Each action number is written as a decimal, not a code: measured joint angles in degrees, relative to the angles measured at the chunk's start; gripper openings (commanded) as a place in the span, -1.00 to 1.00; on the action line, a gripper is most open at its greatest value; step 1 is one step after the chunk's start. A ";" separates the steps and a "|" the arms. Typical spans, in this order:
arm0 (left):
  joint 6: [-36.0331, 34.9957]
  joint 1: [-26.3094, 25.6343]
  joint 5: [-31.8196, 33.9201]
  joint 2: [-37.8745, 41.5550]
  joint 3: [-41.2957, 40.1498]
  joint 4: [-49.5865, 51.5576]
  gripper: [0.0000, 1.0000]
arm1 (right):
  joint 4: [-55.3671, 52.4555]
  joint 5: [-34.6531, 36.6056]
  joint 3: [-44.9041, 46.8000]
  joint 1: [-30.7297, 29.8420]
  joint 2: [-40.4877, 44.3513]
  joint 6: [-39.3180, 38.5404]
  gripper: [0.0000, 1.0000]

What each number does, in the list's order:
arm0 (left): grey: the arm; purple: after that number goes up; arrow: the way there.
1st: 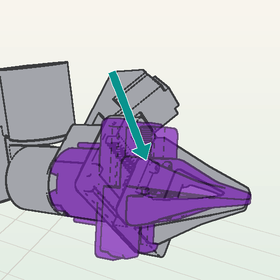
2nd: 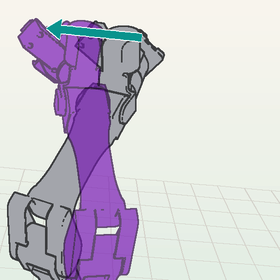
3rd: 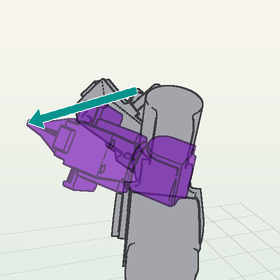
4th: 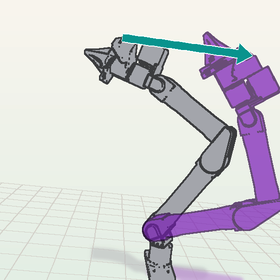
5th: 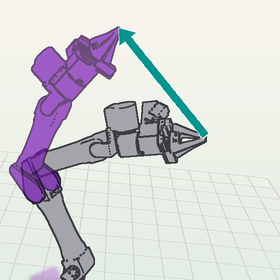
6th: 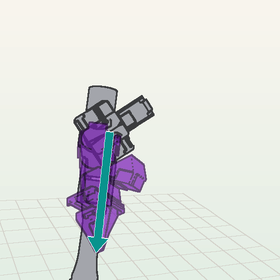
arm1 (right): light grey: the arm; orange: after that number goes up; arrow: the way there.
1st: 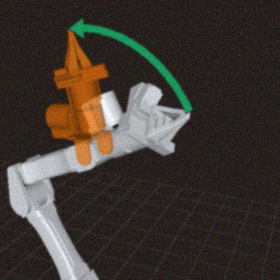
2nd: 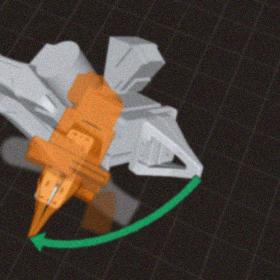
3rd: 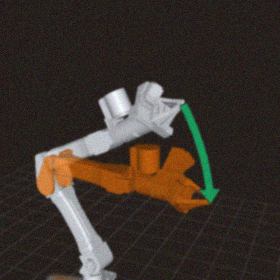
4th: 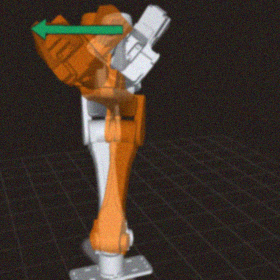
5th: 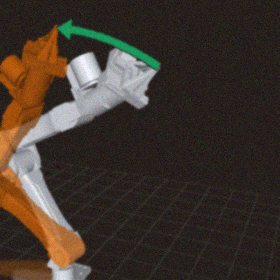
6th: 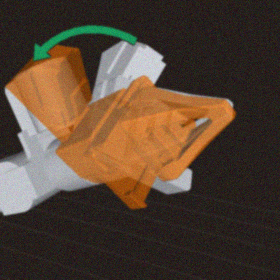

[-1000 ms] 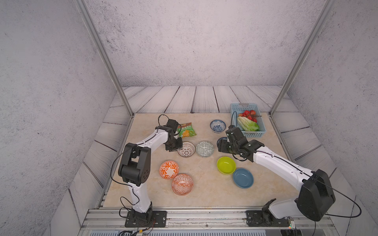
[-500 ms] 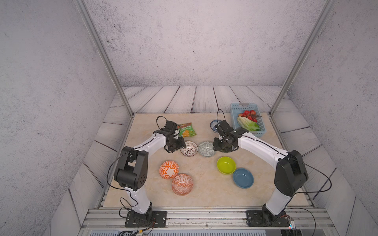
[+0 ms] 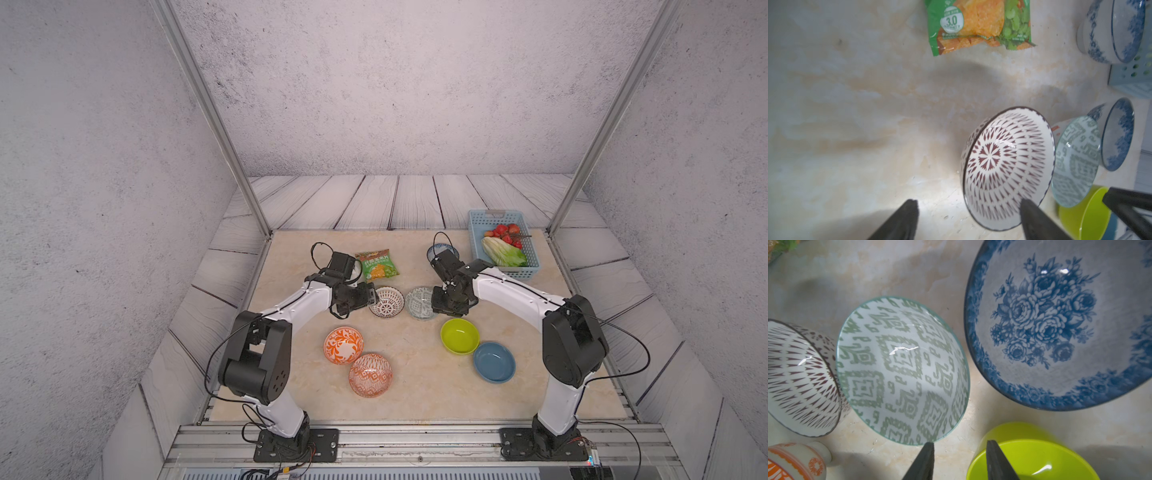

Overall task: Stack the bowls
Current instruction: Pick up the bowl from the center of the board.

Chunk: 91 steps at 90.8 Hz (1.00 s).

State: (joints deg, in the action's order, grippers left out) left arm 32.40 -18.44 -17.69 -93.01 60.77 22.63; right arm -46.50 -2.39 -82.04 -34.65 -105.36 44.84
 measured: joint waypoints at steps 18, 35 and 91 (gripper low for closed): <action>1.27 0.04 3.30 7.58 -6.67 -3.43 1.00 | 0.63 0.66 0.00 0.13 -0.76 1.68 -0.37; 3.04 0.04 5.33 13.75 -13.07 -9.33 1.00 | 2.95 1.46 0.02 0.52 -1.07 3.61 -0.37; 10.60 0.44 14.49 30.40 -27.43 -19.89 0.93 | 5.60 1.95 0.02 0.66 -4.48 4.94 -0.78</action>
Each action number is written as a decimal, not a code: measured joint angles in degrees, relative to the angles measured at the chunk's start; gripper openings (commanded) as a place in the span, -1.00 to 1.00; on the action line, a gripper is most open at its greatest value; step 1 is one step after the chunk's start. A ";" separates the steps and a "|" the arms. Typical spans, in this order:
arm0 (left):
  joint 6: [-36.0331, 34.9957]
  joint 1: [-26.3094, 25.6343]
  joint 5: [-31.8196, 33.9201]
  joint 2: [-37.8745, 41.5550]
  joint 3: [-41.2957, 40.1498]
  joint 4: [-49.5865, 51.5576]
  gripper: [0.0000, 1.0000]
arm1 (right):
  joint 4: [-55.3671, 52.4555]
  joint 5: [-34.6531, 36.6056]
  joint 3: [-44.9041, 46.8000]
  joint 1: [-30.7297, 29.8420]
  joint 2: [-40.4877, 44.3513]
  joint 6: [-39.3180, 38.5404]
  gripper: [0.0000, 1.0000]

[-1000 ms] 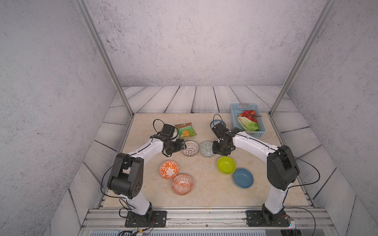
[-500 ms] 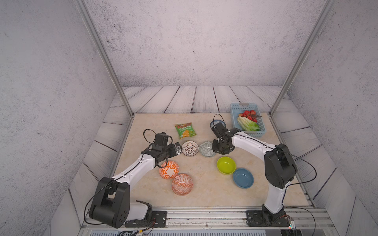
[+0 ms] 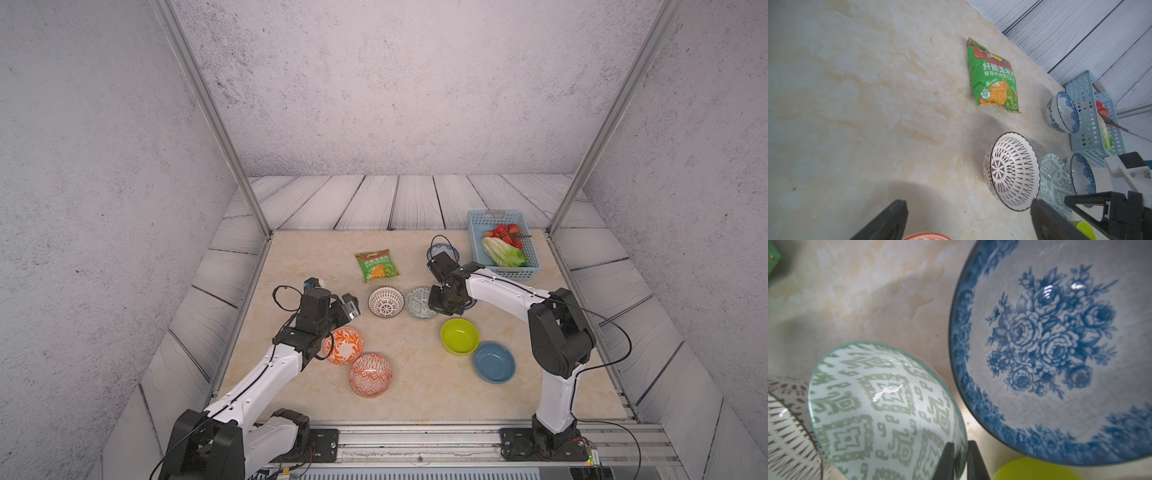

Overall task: Stack the bowls
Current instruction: Pick up the bowl from the center of the board.

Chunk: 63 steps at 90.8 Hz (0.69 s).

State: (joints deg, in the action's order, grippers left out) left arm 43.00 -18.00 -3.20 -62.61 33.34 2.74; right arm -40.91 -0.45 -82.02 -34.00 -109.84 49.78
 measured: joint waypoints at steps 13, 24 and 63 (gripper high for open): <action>0.09 0.52 -0.66 -1.84 0.00 -0.39 0.92 | 0.85 -0.04 -0.02 0.07 0.04 0.39 -0.98; 0.13 0.92 -1.16 -2.54 0.00 -0.37 0.91 | 0.96 -0.09 -0.02 0.07 0.33 0.61 -1.00; -0.07 0.96 -2.62 -2.36 0.04 0.52 1.00 | -4.83 2.10 -2.12 0.00 4.90 -0.20 -1.00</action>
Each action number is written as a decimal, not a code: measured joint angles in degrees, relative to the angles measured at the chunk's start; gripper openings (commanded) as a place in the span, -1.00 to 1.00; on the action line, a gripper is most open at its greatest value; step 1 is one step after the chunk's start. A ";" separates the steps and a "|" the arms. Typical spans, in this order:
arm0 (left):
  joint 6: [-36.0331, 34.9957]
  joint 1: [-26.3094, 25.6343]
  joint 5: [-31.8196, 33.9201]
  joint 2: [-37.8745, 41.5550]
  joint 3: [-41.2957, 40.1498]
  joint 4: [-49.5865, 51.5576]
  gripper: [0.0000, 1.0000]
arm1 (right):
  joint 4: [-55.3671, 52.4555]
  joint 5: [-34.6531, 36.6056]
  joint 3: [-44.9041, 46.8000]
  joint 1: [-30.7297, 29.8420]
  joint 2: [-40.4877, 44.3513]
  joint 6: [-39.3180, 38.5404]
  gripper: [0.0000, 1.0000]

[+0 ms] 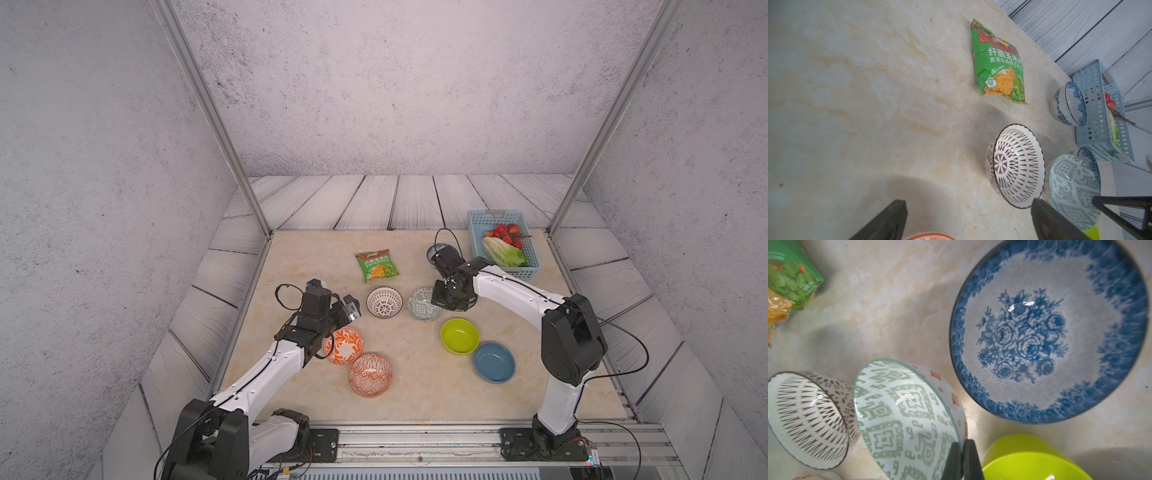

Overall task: Stack the bowls
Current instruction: Pick up the bowl from the center of the board, then place the bowl on the bowl.

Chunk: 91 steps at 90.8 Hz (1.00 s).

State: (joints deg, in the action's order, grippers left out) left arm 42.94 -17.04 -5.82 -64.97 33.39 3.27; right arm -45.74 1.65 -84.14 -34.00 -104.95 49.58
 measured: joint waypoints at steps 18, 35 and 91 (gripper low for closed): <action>0.00 0.02 0.04 1.03 0.00 0.15 1.00 | -1.64 0.09 -3.13 -0.26 2.99 -1.09 -1.00; 0.02 0.02 0.07 1.05 0.00 0.28 1.00 | -1.99 -0.57 -6.34 -1.57 3.39 -2.40 -1.00; 1.05 0.09 1.03 3.13 -0.20 0.31 1.00 | 2.78 -6.82 -15.76 -9.35 -7.26 -6.80 -1.00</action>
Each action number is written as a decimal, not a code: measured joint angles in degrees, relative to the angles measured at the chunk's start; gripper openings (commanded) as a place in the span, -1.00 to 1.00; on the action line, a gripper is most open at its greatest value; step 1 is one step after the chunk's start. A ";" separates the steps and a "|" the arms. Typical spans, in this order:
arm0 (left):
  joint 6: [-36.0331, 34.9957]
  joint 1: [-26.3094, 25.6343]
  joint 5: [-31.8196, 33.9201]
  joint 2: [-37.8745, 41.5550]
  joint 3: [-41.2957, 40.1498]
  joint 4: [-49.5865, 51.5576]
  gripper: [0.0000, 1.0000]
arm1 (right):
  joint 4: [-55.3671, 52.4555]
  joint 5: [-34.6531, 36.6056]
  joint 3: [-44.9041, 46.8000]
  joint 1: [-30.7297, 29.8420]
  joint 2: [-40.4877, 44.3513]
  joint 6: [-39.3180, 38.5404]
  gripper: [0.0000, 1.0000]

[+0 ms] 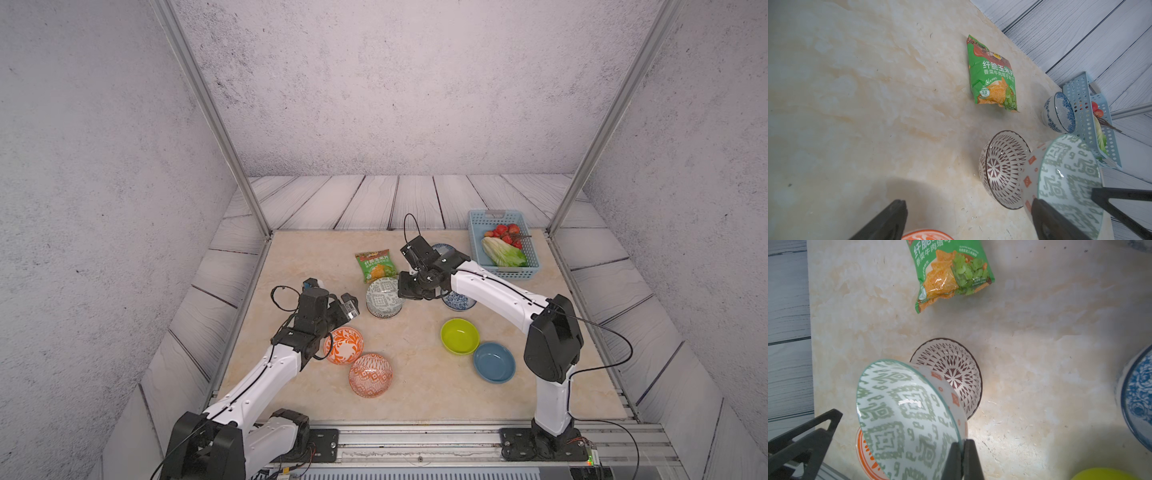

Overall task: Stack the bowls
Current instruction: Place the bowl on the bowl.

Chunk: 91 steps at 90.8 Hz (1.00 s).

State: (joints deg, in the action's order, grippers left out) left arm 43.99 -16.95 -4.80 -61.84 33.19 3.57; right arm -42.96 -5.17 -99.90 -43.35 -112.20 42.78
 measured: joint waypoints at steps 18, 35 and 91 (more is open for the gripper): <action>0.04 0.26 0.11 0.04 -0.72 -0.02 1.00 | 2.40 -0.57 -0.09 -0.26 -3.15 -0.02 -1.00; 0.04 0.44 0.09 0.04 -0.74 -0.37 1.00 | 4.66 -0.66 -0.02 -0.26 -3.61 0.00 -1.00; -0.02 0.74 -1.51 -0.61 -1.42 -1.66 1.00 | 9.53 -0.52 4.07 -0.09 -3.74 0.22 -1.00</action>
State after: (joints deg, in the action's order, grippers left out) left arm 43.97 -16.21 -6.31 -62.46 31.77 1.91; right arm -33.43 -5.69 -95.83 -43.44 -115.94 43.00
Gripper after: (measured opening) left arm 0.997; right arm 0.048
